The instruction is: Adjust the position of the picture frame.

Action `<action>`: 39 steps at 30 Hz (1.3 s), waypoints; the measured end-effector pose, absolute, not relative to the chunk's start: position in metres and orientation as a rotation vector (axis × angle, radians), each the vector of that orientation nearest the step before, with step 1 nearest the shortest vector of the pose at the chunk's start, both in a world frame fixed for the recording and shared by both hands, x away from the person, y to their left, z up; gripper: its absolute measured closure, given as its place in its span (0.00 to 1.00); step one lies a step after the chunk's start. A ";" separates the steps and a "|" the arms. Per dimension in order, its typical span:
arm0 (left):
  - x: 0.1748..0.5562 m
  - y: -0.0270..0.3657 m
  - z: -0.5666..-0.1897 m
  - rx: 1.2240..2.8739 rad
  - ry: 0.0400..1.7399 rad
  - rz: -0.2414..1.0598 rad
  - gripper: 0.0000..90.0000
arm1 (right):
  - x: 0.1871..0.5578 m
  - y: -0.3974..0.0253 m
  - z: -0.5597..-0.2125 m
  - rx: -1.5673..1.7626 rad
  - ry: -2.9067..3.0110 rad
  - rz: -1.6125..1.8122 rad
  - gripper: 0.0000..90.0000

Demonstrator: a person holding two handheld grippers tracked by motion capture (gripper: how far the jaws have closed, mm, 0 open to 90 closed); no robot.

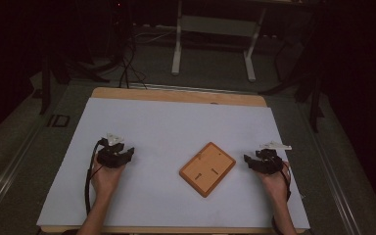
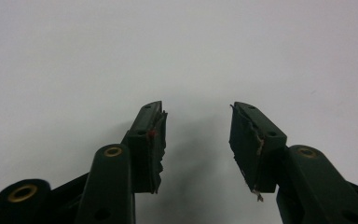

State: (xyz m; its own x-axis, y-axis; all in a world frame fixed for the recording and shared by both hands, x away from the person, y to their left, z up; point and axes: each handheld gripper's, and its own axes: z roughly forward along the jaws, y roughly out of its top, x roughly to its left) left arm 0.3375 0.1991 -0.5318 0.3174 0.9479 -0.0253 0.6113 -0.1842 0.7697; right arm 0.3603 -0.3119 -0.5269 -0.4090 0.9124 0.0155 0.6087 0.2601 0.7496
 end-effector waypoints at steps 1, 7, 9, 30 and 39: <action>0.336 0.201 -0.530 1.872 1.369 0.605 0.61 | 0.359 -0.311 -0.526 1.369 2.110 0.973 0.49; 0.332 0.207 -0.526 1.815 1.374 0.593 0.63 | 0.354 -0.305 -0.519 1.311 2.127 1.014 0.51; 0.332 0.206 -0.525 1.807 1.362 0.568 0.63 | 0.353 -0.304 -0.518 1.297 2.132 1.019 0.51; 0.321 0.166 -0.506 1.885 1.114 0.445 0.59 | 0.348 -0.300 -0.514 1.269 2.168 1.070 0.54; 0.319 0.148 -0.502 1.948 1.057 0.406 0.65 | 0.344 -0.299 -0.513 1.252 2.171 1.100 0.55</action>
State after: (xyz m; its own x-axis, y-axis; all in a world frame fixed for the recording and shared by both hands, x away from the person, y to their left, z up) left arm 0.3193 0.1481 -0.5018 0.5883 0.8012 -0.1096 0.5214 -0.2722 0.8087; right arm 0.3442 -0.2990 -0.5132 -0.5175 0.8547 0.0405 0.5384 0.2884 0.7918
